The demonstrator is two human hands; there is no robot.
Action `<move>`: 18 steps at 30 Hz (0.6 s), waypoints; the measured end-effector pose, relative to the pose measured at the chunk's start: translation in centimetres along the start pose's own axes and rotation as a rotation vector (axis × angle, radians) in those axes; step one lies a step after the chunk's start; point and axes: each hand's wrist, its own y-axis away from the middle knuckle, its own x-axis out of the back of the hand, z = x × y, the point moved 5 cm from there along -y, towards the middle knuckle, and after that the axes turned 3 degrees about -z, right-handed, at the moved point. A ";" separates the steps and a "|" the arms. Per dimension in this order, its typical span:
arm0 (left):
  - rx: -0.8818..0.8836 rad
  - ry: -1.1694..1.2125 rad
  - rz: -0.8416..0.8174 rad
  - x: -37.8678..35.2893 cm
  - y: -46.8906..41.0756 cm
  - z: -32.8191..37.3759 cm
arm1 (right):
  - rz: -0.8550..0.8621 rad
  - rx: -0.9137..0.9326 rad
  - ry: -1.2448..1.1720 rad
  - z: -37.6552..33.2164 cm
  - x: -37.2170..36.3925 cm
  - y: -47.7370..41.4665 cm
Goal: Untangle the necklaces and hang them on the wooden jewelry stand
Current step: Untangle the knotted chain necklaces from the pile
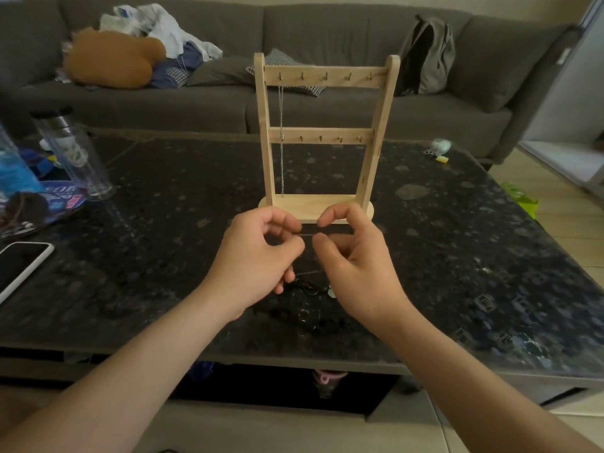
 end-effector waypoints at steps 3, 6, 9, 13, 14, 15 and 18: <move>-0.123 -0.134 0.056 0.0 0.2 0.3 | 0.027 0.042 0.190 -0.3 0.1 0.1; -0.142 -0.125 0.018 -0.2 0.3 0.4 | 0.112 0.039 0.451 -0.4 0.1 0.3; -0.071 -0.050 -0.049 -0.6 0.4 0.2 | 0.165 0.069 0.591 -0.7 0.1 0.5; 0.022 0.112 -0.116 -0.9 0.4 0.3 | 0.174 0.064 0.642 -0.3 0.3 0.4; 0.025 0.147 -0.135 -1.0 0.5 0.4 | 0.173 0.044 0.621 -0.2 0.5 0.3; 0.014 0.169 -0.151 -1.0 0.6 0.6 | 0.168 0.025 0.594 -0.1 0.7 0.1; -0.052 0.164 -0.167 -1.2 0.8 1.0 | 0.091 -0.018 0.439 0.7 0.9 -0.3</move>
